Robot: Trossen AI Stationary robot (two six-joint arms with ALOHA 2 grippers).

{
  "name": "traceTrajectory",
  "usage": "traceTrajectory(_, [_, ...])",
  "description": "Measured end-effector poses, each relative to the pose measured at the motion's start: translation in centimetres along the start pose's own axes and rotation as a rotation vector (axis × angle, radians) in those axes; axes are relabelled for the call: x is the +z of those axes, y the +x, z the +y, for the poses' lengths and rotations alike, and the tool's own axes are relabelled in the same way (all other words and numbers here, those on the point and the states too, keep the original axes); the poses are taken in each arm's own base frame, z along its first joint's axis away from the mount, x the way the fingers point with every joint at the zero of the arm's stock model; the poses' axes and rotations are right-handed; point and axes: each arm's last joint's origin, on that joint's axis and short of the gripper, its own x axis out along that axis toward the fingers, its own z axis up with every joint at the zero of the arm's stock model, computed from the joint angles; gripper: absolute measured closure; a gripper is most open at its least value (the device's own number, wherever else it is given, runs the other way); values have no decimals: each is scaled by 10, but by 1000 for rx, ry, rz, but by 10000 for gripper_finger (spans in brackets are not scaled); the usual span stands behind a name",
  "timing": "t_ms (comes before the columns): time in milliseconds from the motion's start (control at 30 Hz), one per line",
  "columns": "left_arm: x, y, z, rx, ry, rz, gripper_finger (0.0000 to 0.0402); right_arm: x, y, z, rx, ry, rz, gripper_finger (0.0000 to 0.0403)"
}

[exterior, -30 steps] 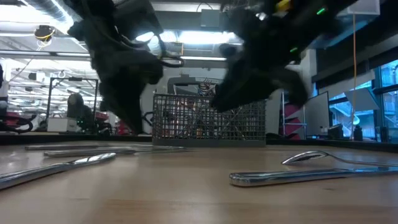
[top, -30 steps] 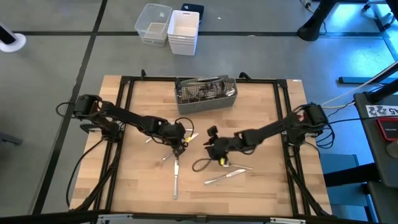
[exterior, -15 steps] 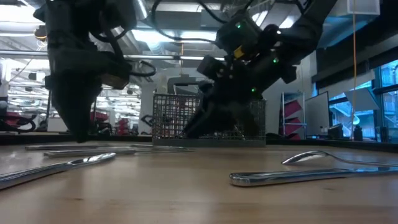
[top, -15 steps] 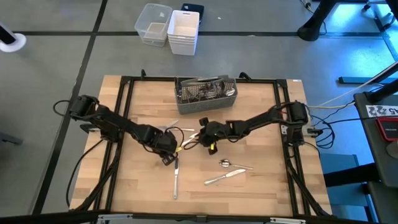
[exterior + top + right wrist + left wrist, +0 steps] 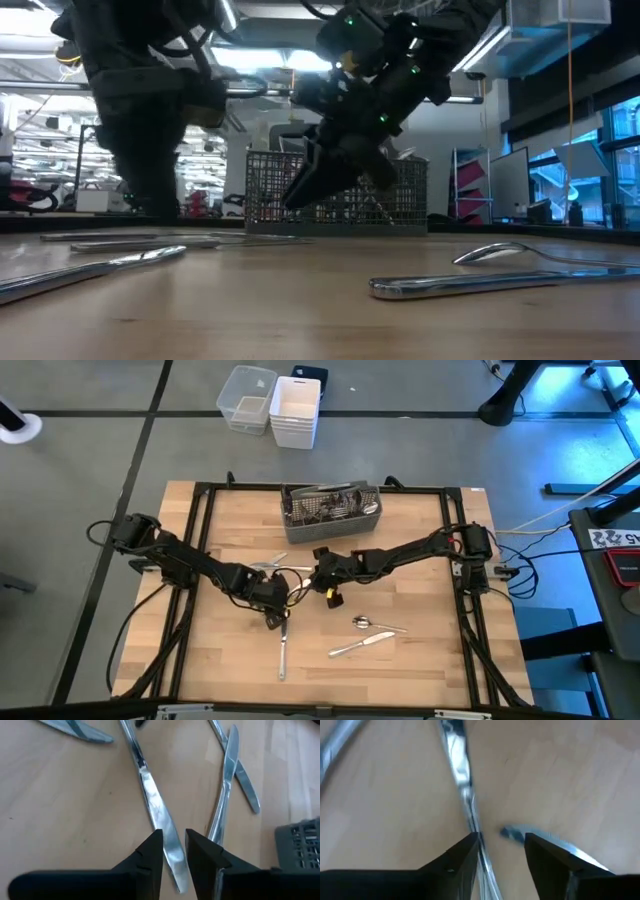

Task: Sort silverware
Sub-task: Put the silver table knife into the gray silverware organizer

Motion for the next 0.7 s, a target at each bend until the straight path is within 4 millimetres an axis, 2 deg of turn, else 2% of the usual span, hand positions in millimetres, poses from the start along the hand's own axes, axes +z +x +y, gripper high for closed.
traceTrajectory(200, [-2,15,-4,69,154,-44,238,0,0,1,23,-1,3,320])
traceTrajectory(333, [-4,22,-2,123,152,-54,238,-3,0,2,35,-1,28,320])
traceTrajectory(700, [1,23,2,251,150,-166,237,-3,0,2,35,-1,29,320])
